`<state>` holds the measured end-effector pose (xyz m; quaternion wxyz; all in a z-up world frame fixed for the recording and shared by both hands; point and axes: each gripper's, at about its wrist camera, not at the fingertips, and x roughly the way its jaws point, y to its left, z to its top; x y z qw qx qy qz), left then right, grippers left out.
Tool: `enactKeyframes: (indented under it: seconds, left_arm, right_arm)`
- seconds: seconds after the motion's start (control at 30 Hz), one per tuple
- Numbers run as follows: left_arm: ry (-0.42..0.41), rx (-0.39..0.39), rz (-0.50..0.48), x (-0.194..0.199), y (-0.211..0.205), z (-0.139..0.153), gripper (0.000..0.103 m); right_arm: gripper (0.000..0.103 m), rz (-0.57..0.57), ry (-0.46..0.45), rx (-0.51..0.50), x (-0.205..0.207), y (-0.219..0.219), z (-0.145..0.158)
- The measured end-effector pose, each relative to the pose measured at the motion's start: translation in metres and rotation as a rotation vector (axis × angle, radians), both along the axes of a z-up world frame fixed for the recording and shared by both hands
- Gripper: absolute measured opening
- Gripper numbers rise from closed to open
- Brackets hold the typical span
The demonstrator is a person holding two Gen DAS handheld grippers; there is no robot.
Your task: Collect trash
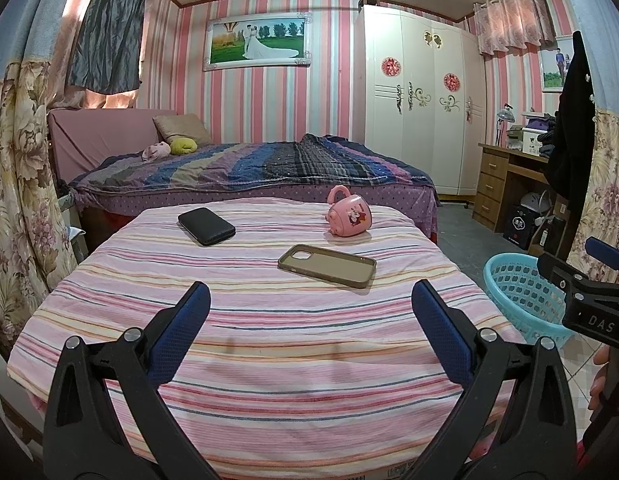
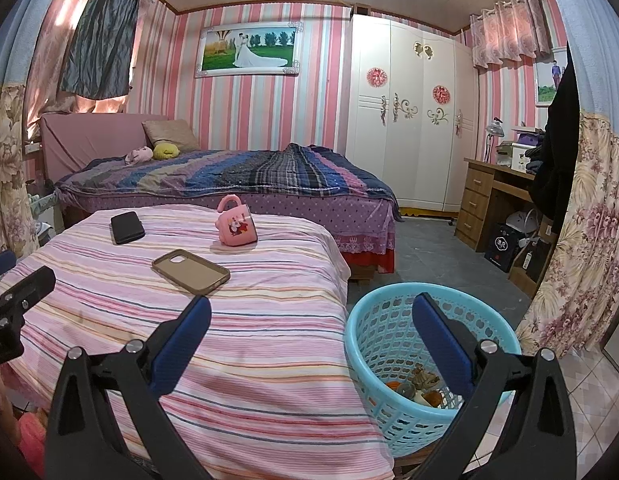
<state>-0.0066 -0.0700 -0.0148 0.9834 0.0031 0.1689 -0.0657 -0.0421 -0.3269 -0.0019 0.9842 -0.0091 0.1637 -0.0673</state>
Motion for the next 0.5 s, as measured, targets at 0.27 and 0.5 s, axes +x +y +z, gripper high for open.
enactKeyframes:
  seconds: [0.27, 0.5]
  left_arm:
    - [0.003, -0.005, -0.006, -0.0008, 0.0003, 0.0010, 0.097]
    - [0.006, -0.002, -0.011, -0.0011, 0.0007, 0.0010, 0.097]
  right_arm:
    - [0.098, 0.000, -0.001, -0.001, 0.0001, 0.0012, -0.0002]
    - [0.098, -0.001, -0.001, -0.003, 0.0005, 0.0009, -0.0001]
